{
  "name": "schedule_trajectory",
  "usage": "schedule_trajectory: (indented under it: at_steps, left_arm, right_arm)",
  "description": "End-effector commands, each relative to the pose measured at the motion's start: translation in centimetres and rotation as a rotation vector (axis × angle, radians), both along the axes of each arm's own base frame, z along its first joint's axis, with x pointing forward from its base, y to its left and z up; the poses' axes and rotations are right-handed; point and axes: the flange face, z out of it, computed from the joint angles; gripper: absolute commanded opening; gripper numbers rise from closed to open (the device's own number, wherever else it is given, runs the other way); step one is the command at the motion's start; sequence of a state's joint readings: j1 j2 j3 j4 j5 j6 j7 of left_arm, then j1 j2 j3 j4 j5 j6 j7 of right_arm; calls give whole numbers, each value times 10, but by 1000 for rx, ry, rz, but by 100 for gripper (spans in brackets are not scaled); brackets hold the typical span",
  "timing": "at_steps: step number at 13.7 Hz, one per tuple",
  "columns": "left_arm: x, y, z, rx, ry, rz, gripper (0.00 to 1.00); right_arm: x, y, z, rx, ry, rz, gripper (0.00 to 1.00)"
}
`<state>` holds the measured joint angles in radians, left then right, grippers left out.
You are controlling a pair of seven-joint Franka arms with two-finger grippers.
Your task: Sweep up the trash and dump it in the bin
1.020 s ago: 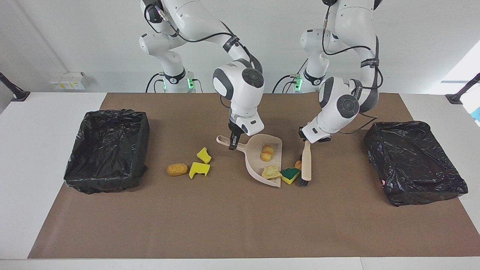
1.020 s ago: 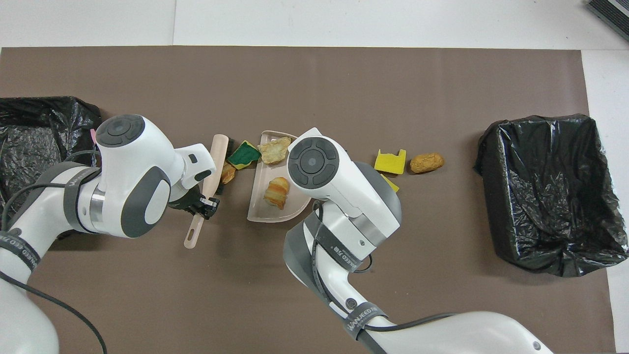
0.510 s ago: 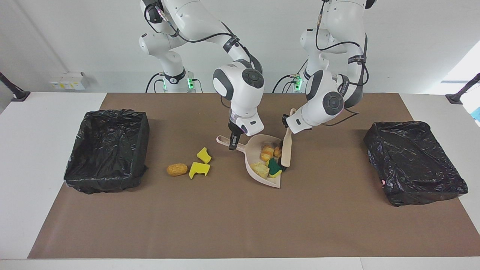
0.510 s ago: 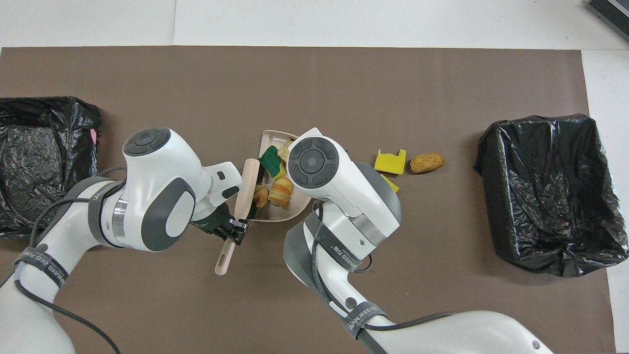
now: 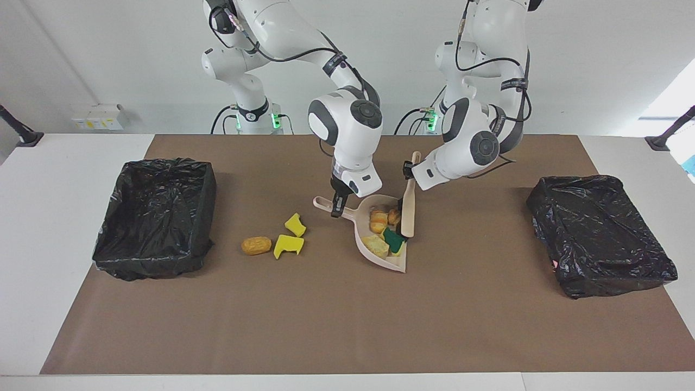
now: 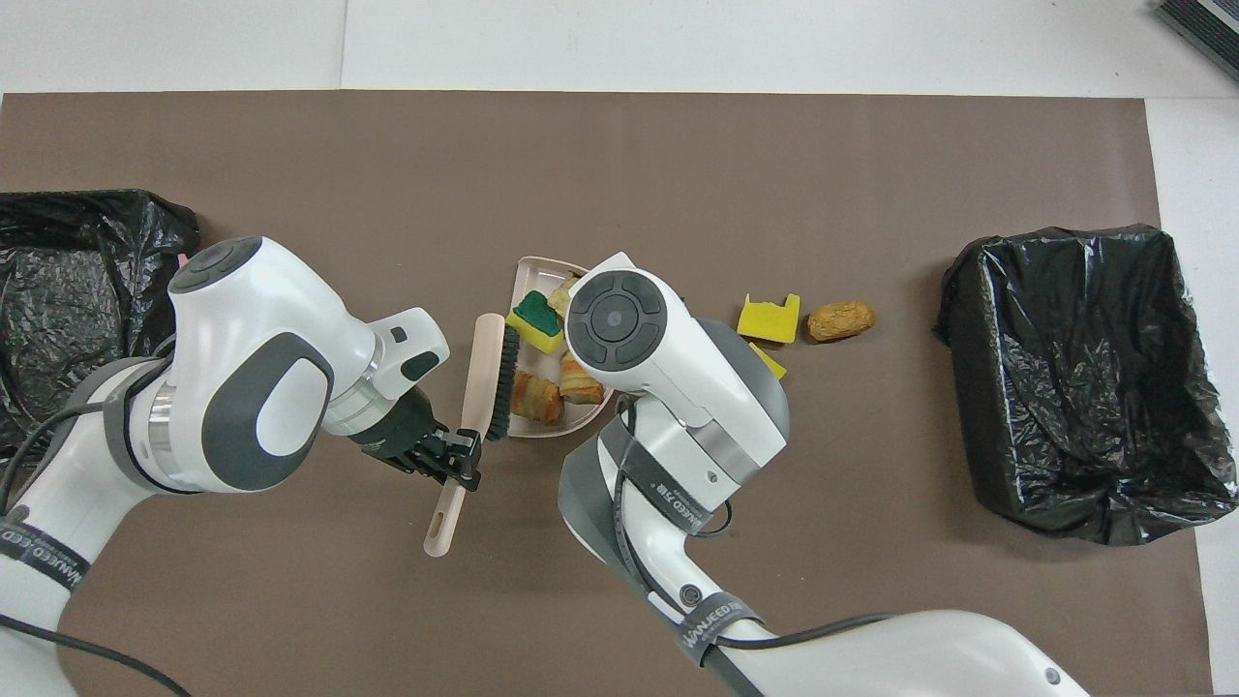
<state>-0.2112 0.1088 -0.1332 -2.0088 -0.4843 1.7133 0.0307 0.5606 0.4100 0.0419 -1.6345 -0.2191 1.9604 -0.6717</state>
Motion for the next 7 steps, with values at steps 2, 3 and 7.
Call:
schedule_trajectory:
  at_steps: [2, 3, 7]
  left_arm:
    - [-4, 0, 9, -40, 22, 30, 0]
    - [-4, 1, 11, -36, 29, 36, 0]
    - [-15, 13, 39, 9, 63, 64, 0]
  right_arm:
    - [-3, -1, -15, 46, -37, -27, 0]
    - [-4, 1, -15, 74, -39, -34, 0]
    - [-5, 7, -13, 129, -36, -85, 0]
